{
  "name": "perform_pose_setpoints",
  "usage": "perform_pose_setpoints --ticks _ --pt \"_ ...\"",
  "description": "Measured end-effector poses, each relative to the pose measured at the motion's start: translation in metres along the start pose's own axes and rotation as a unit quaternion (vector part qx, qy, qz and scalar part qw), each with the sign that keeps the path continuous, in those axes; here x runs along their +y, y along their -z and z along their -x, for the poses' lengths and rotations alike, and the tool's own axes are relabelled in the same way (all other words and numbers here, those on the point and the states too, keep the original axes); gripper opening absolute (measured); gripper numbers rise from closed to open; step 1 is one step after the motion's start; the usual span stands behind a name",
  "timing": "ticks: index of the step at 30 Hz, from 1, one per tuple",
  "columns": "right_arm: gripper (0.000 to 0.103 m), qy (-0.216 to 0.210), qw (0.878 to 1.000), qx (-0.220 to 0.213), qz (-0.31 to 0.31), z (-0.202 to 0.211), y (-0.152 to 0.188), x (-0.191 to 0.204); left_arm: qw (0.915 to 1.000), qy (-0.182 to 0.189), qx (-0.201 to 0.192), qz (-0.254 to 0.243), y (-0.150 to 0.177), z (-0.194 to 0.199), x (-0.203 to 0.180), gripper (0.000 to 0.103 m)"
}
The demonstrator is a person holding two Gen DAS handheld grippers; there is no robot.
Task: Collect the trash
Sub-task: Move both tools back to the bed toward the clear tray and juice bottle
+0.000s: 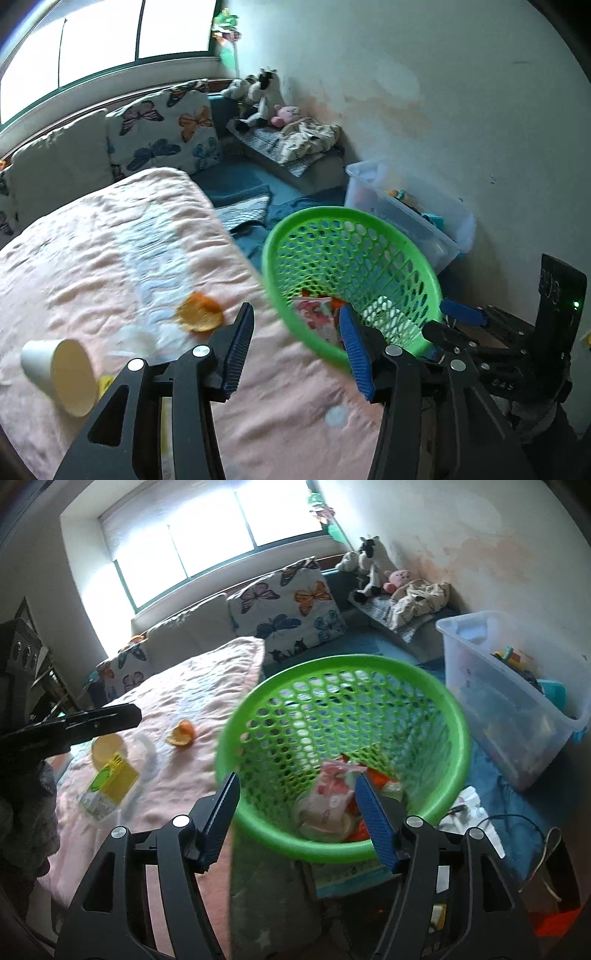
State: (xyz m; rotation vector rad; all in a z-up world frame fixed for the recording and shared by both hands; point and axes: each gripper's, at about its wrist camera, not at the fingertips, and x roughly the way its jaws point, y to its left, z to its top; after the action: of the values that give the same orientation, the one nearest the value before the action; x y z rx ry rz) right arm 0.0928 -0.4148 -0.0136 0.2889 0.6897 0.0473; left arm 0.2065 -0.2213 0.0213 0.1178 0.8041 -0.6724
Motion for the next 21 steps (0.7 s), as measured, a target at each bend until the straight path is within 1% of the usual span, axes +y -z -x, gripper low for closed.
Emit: perform_pose_setpoints --ticks 2,3,7,9,16,18,21 --pt "0.066 -0.007 1.0 0.003 0.008 0.0 0.003 0.01 0.9999 -0.004 -0.005 0.011 0.005 0.008 0.009 0.047" --pt "0.066 -0.011 1.0 0.004 0.013 0.001 0.004 0.015 0.9998 -0.006 -0.008 0.015 0.009 0.013 0.013 0.05" --pt "0.068 -0.026 0.999 0.009 0.027 0.002 0.011 0.034 0.9992 -0.014 -0.019 0.033 0.02 0.03 0.027 0.053" --pt "0.069 -0.033 0.999 0.011 0.035 0.003 0.015 0.043 0.9986 -0.021 -0.025 0.041 0.026 0.037 0.035 0.058" --pt "0.07 -0.067 0.996 0.024 0.057 0.002 0.026 0.077 0.9954 -0.038 -0.035 0.081 0.048 0.059 0.063 0.06" --pt "0.071 -0.074 0.995 0.028 0.066 0.001 0.029 0.086 0.994 -0.043 -0.037 0.093 0.054 0.065 0.073 0.062" --pt "0.072 -0.089 0.993 0.033 0.077 -0.001 0.033 0.104 0.9916 -0.051 -0.042 0.111 0.062 0.074 0.086 0.062"
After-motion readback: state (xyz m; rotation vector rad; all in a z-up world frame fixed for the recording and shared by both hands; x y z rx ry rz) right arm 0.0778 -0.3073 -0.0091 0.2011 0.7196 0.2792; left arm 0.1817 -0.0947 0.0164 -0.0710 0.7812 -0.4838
